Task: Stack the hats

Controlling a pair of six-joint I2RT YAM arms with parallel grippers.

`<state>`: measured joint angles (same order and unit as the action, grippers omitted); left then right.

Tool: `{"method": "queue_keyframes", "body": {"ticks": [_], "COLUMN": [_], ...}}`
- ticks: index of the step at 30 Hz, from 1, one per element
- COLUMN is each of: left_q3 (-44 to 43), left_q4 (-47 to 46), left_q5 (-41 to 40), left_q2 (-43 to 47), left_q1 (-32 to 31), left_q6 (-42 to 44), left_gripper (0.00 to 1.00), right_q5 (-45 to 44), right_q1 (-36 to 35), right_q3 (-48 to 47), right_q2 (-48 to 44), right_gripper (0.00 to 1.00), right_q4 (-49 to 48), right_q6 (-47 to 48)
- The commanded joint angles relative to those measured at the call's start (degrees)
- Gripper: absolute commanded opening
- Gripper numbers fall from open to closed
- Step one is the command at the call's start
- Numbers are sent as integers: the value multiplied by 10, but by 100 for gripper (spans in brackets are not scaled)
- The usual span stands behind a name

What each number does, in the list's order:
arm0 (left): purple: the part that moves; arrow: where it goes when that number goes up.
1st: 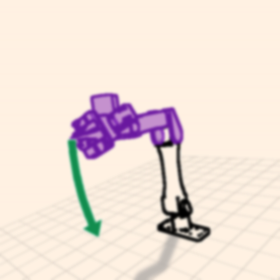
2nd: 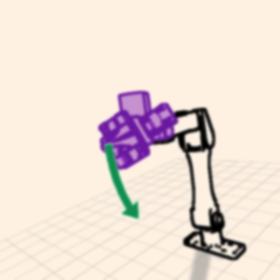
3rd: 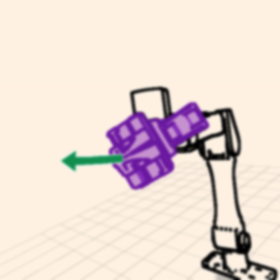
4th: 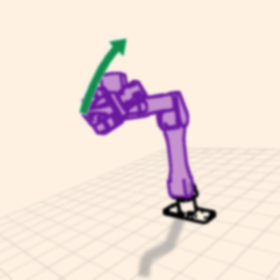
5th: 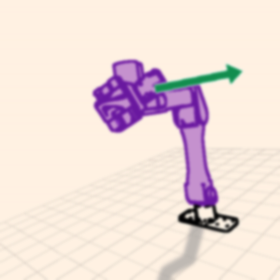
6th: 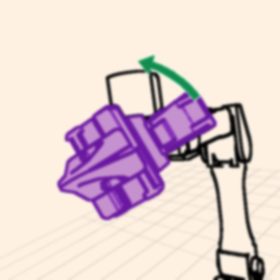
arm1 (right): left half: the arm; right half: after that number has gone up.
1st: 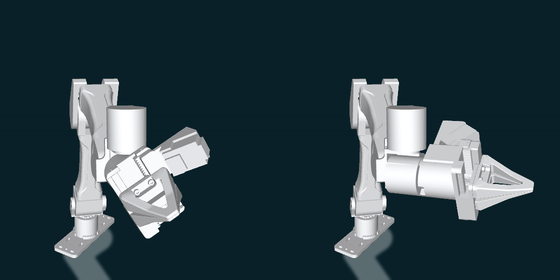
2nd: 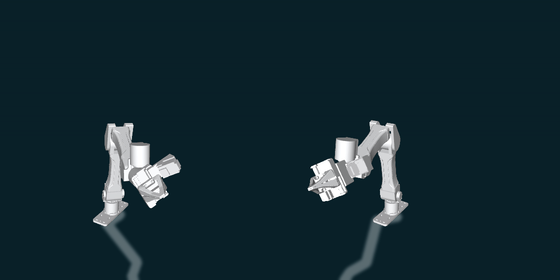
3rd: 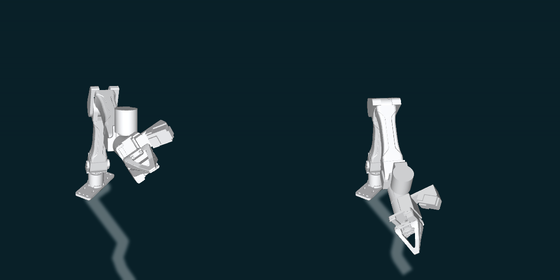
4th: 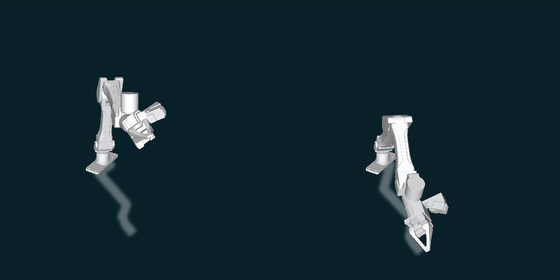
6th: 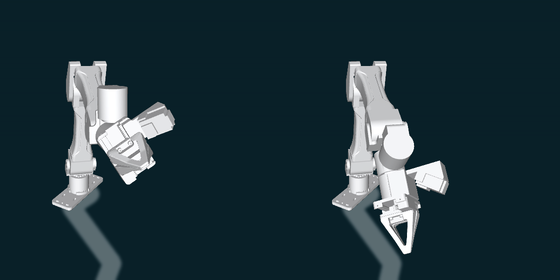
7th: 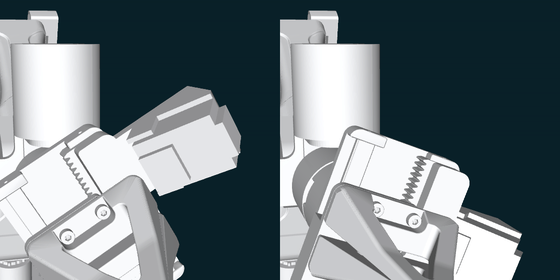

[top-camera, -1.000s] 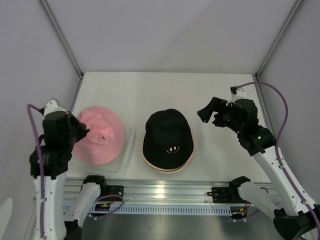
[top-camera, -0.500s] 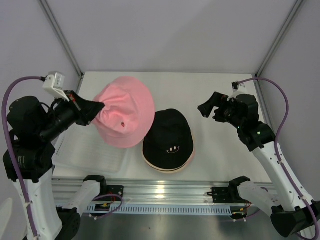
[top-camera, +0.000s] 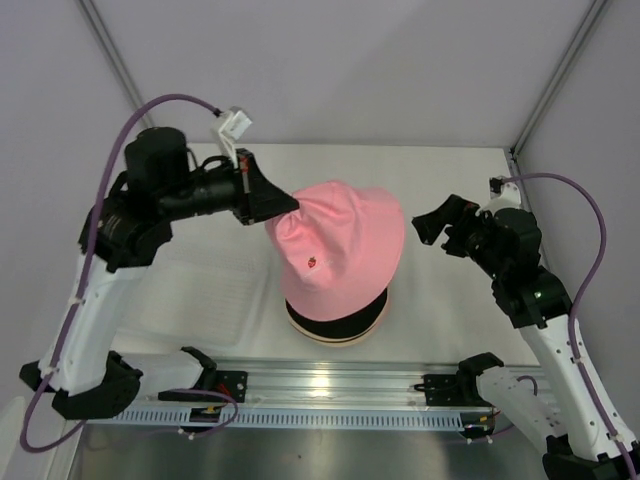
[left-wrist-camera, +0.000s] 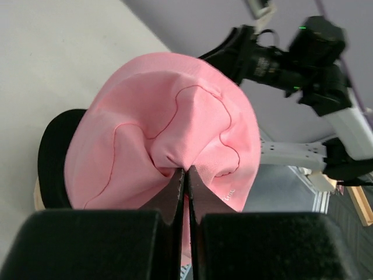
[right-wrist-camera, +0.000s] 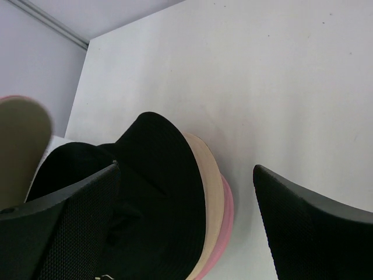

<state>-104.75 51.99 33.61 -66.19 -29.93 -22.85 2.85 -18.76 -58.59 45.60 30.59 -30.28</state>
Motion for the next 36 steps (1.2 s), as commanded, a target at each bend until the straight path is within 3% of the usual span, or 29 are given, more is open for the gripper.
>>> {"method": "queue_keyframes", "body": {"ticks": [1,5,9,13,23,27,28,30,31,34,36], "left_q3": [-30,-45,-87,-85,5,45,51,56,58,65,84], "left_q4": [7,11,67,71,42,31,32,37,38,37,30], "left_q5": [-77,-113,-164,-163,-159,-150,-154,-186,-202,-280,-315], "left_q2": [-45,-82,-132,-153,-154,-141,-129,-111,-87,-47,-4], "left_q1": [-31,-54,-90,-114,-141,-142,-143,-142,-142,-137,-128], "left_q6": [23,25,40,45,29,29,30,32,32,11,-26], "left_gripper": [1,1,1,1,3,22,37,50,67,93,94], "right_q5": [-11,-29,-27,-5,95,116,120,137,144,171,175], "right_q1": [5,7,8,9,10,10,10,10,10,9,10], "right_q3": [-29,-63,-55,-29,62,72,72,81,87,111,118], "right_q2": [-14,-17,-37,-45,-53,-46,-44,-41,-41,-36,-29], "right_gripper": [98,99,99,99,98,98,98,98,98,98,97], "right_q4": [28,70,65,46,-60,-71,-76,-84,-90,-134,-140], "right_q6": [0,8,-1,-16,-80,-83,-83,-80,-79,-88,-114]}}
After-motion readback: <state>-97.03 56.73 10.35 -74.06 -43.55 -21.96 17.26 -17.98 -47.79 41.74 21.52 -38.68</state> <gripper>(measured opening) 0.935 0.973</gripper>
